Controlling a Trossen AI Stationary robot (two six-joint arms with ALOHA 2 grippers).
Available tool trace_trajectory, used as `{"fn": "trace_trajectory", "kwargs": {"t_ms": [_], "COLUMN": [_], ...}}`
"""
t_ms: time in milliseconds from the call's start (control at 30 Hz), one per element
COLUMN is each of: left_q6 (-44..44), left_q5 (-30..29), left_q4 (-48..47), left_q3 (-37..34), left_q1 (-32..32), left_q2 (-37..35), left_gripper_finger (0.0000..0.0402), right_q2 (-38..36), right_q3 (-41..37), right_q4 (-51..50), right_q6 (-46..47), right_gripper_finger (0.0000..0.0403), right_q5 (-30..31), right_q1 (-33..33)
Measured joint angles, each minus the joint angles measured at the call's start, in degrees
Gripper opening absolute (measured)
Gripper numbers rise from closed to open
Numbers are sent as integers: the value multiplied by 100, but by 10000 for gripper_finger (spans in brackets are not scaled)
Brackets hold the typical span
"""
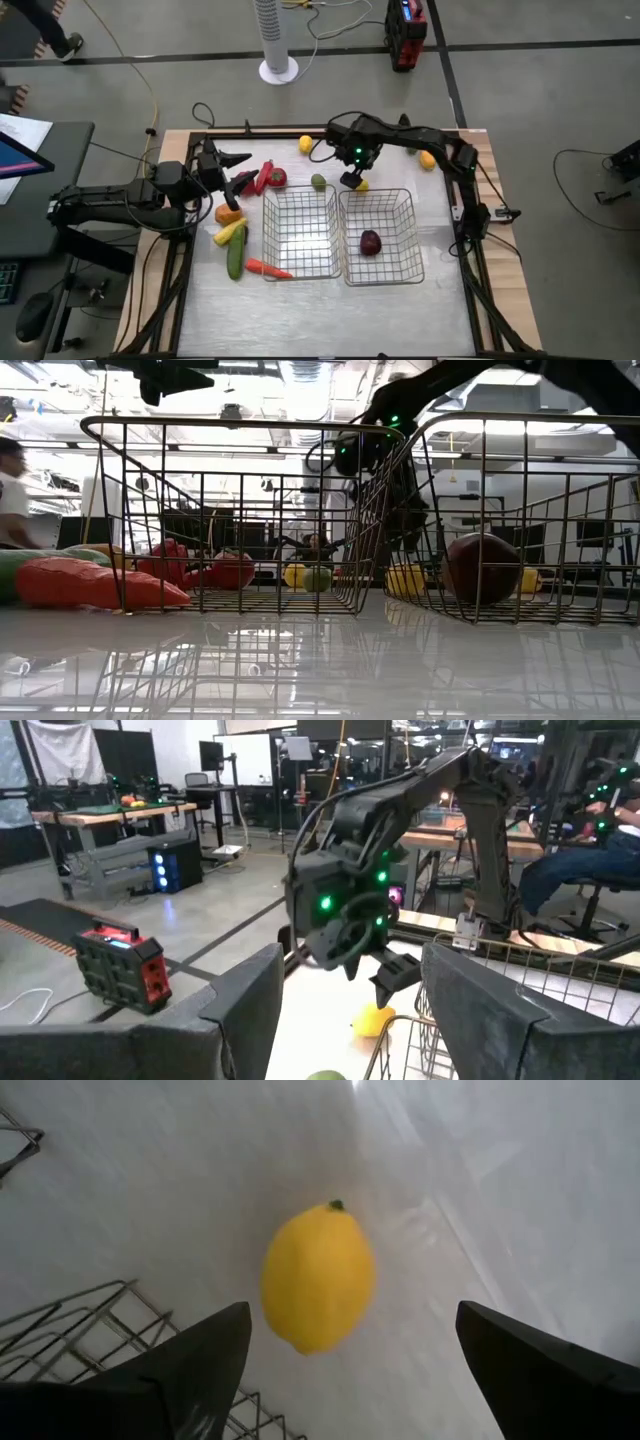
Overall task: Sort produce into baskets
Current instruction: Put the bottom left lemon into the right wire basket
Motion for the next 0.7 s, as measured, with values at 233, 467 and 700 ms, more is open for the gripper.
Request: {"fn": "trace_trajectory", "kwargs": {"t_ms": [233,467,700], "left_q6": [0,81,82], "left_q5": [0,2,3], "left_q4": [-81,-80,-76], "left_q3": [0,0,0], "left_q1": [0,0,0], "left_q2": [-8,-8,-8], "left_gripper_finger": [224,224,224], "right_q2": [415,495,487], "right_q3": [192,199,203], "right_q4": [-182,-6,-105], "right_q6": [-125,-171,-259], "right_gripper_finger": [379,379,379], "right_q5": [-62,-116,-135], "right_q1": [79,113,43]}}
